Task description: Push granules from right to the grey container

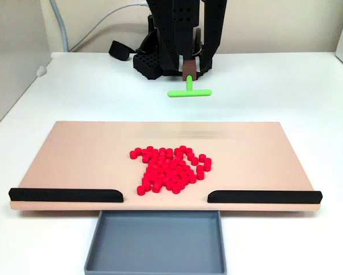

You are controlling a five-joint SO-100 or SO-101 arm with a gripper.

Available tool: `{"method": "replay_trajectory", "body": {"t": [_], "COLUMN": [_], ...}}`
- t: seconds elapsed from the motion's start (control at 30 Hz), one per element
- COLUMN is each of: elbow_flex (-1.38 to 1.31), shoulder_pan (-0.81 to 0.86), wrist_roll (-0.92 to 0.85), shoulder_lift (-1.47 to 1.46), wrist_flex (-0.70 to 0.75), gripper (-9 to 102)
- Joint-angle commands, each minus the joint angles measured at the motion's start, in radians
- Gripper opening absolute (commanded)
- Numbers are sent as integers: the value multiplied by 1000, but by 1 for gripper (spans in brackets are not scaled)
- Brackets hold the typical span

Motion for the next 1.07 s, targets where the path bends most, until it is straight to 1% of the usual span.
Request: {"method": "replay_trajectory", "body": {"t": [0.0,0.4,1.03], "elbow_flex": [-6,-6,-8], "shoulder_pan": [14,-2,6], "wrist_roll": [-48,-9,-34], "shoulder_lift": [20,6,15], "wrist_flex": [-5,-5,-8], "gripper": [0,0,0]}}
